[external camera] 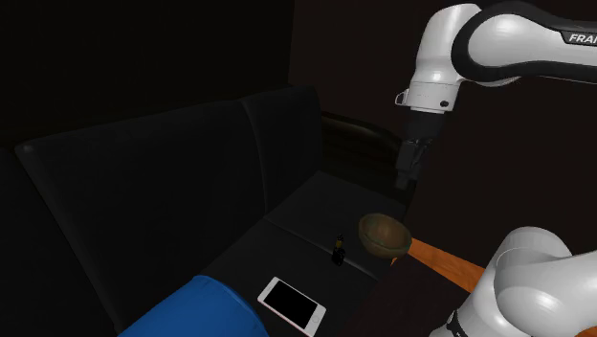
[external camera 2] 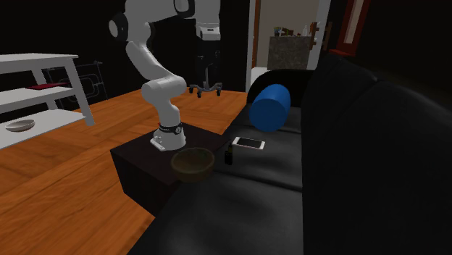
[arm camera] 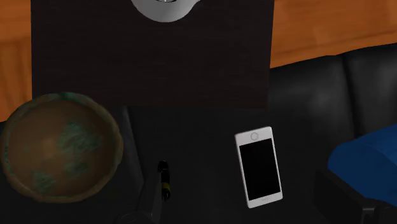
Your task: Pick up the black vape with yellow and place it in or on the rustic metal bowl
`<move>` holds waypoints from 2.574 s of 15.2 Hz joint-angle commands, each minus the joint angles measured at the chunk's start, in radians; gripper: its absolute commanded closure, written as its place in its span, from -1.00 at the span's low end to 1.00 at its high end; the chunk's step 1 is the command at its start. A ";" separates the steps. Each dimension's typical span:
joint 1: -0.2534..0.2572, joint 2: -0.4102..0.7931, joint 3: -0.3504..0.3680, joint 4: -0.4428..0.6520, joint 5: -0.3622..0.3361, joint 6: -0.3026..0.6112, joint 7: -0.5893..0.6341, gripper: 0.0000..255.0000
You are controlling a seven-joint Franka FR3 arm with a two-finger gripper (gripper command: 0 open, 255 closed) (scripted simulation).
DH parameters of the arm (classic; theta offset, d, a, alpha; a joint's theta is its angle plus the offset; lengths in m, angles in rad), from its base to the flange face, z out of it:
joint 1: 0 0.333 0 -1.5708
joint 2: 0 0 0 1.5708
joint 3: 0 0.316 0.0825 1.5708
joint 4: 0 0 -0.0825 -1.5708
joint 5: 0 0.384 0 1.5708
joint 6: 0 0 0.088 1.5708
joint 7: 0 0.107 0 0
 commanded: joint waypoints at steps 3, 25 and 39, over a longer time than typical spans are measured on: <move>-0.003 0.011 0.008 -0.057 -0.005 0.080 -0.002 -1.00; -0.055 0.573 0.073 -0.304 -0.083 1.006 0.027 -1.00; -0.056 0.665 0.076 -0.325 -0.088 1.120 0.030 -1.00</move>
